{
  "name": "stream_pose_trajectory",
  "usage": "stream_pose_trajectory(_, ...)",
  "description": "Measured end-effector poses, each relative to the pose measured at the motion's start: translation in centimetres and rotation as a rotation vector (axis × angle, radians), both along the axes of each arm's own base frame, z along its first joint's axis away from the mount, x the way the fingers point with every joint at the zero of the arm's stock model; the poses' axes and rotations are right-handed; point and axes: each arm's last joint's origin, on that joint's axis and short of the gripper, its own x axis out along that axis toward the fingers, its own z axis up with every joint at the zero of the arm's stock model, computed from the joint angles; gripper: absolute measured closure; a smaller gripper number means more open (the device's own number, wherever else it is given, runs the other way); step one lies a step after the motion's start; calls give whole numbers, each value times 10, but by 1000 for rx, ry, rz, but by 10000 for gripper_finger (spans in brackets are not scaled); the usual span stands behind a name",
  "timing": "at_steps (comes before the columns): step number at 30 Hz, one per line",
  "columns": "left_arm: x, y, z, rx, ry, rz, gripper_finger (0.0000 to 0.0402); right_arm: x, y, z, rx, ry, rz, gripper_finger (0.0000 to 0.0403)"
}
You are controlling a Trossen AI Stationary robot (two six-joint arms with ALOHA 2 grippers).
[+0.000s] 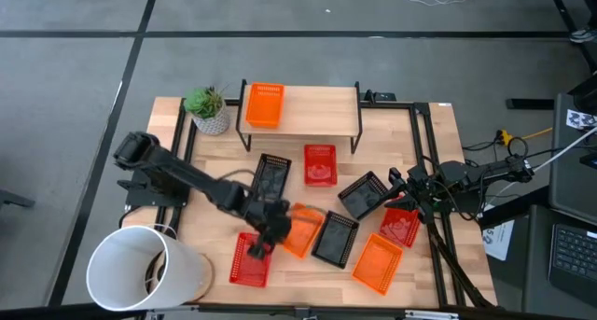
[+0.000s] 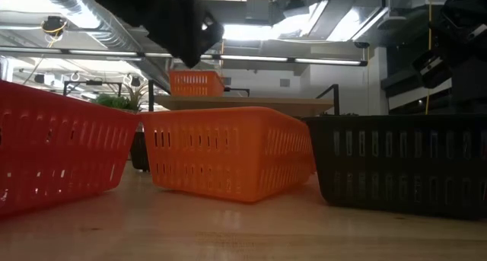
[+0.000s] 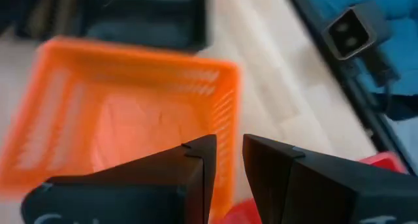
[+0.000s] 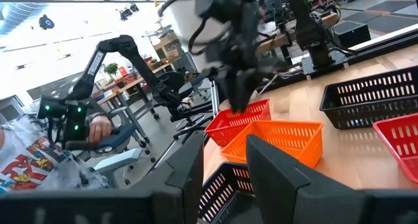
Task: Stack baskets on shelf by color
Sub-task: Stack the left orange bin on top of the orange bin on the shelf
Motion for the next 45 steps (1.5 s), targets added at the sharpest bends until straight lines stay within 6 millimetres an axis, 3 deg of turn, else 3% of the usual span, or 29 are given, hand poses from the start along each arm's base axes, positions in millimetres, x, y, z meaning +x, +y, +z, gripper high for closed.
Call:
stream_pose_trajectory(3, 3, -13, -13, 21, -4, -45, 333, 0, 0, 0, 0, -2, 0, 286)
stream_pose_trajectory(7, 6, -15, -22, 58, 4, -12, 333, 0, 0, 1, 1, -5, 0, 286)
stream_pose_trajectory(18, 4, -19, -23, 68, 10, -10, 333, 0, 0, 1, 2, -5, 0, 286)
stream_pose_trajectory(27, 7, -19, -43, 128, 58, 13, 333, 0, 0, 1, 2, -6, 0, 286)
stream_pose_trajectory(36, 12, -18, -40, 132, 11, 37, 333, 0, 0, 1, 1, -5, 4, 286)
stream_pose_trajectory(45, 13, -19, -51, 149, 48, 35, 333, 0, 0, 1, 2, -5, 3, 286)
